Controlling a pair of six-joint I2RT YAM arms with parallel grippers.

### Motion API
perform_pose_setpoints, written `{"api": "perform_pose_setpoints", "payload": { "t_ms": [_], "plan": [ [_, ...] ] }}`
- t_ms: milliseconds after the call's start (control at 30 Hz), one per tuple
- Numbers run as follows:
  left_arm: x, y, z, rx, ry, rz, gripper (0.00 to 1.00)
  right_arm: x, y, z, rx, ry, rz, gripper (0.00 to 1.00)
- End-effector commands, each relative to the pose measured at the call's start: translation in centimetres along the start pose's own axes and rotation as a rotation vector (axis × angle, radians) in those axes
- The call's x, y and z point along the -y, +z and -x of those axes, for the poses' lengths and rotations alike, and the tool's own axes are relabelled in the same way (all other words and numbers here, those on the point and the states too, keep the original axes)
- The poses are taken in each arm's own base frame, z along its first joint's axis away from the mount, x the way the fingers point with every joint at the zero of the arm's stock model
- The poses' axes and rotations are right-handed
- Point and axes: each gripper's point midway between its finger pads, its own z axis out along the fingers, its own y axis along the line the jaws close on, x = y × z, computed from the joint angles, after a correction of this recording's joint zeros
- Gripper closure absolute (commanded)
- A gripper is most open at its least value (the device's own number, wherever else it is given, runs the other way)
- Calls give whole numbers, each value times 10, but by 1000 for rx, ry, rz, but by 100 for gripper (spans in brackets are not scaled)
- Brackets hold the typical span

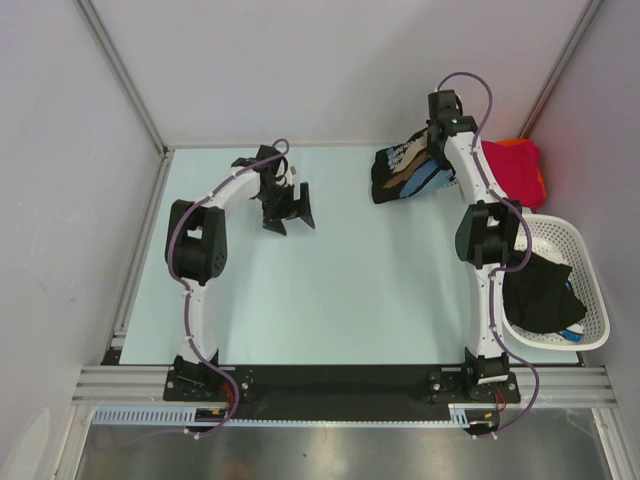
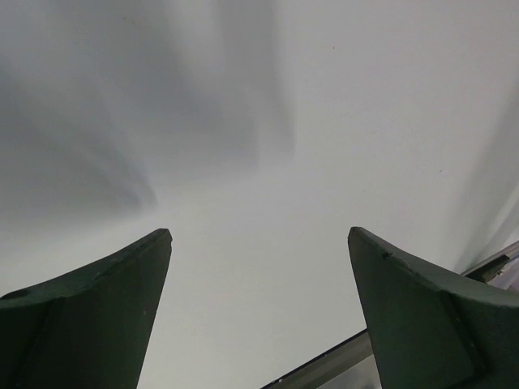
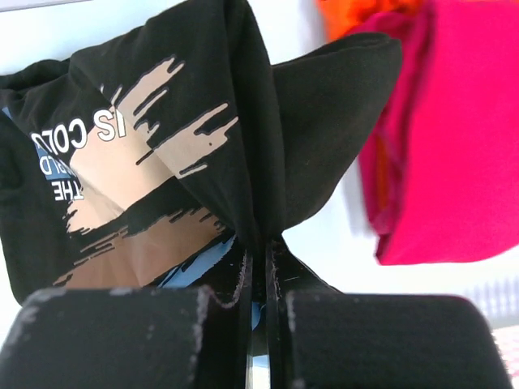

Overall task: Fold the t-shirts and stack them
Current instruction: Put the neatly folded tshirt into the corner of the board with the right arm

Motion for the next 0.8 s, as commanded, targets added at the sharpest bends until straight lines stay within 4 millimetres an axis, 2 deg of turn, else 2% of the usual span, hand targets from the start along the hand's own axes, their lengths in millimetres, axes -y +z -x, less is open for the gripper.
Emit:
{"api": "perform_pose_setpoints", "payload": {
  "t_ms": [0,267,300,433,533,567,767],
  "plan": [
    [15,-16,1,25,53,-16,4,35,-43,63,182,46,-48,100],
    [14,-15,0,18,57,-9,4,78,-54,79,228,54,-140,100],
    [14,-15,0,15,58,-11,4,90,-55,82,237,68,-166,100],
    [15,-14,-3,9,61,-10,4,118,-61,89,266,54,-248,100],
    [14,-13,-8,-4,62,-5,4,131,-69,97,297,48,-279,100],
    [14,-11,-11,-11,63,-2,4,149,-70,99,302,71,-304,100],
    [11,-10,-17,-28,71,9,4,183,-78,104,332,95,-338,100]
  ]
}}
